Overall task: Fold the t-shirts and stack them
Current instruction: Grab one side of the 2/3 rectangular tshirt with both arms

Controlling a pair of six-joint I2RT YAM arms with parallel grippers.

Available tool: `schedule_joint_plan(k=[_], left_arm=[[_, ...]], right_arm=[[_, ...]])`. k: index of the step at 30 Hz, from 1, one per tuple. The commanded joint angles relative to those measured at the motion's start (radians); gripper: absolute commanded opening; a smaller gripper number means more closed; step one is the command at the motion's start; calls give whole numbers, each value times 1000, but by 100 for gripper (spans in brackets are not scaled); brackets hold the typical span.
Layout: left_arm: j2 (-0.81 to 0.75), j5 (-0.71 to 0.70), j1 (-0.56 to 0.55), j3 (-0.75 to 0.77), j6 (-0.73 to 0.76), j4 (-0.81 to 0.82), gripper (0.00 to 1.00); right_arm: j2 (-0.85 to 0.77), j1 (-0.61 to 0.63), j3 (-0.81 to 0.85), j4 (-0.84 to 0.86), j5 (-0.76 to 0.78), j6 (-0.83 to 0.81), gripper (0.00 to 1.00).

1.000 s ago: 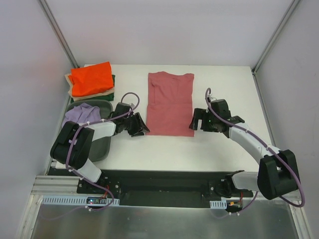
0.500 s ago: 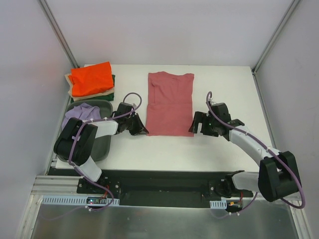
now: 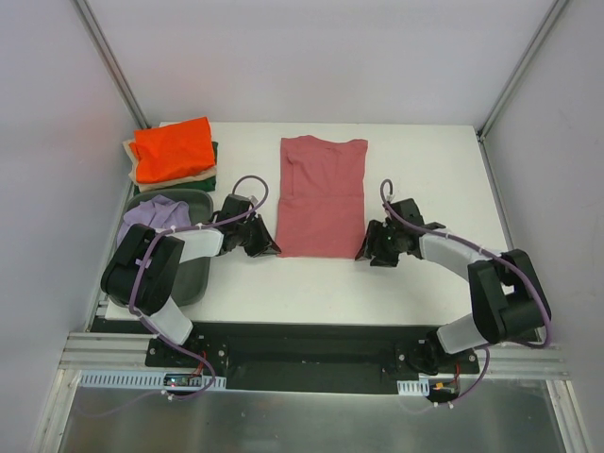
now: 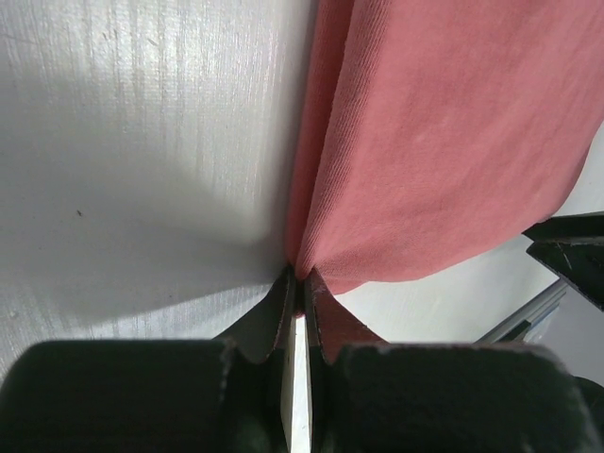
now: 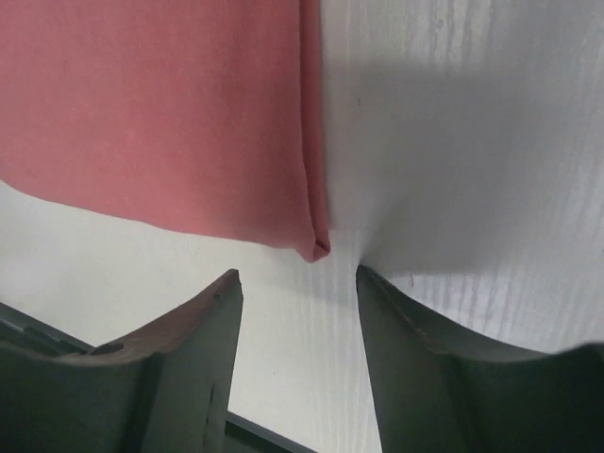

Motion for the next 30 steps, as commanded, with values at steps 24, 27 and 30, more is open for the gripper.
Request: schedule_joint_plan(k=[24, 27, 30], left_arm=[[-246, -156, -12, -97, 42, -144, 0], [-408, -187, -12, -166, 39, -225, 0], [-596, -210, -15, -206, 37, -320, 0]], right_arm=[[-39, 33, -13, -64, -78, 32, 1], [-113, 97, 26, -211, -153, -14, 1], [-188, 137, 53, -363, -208, -28, 1]])
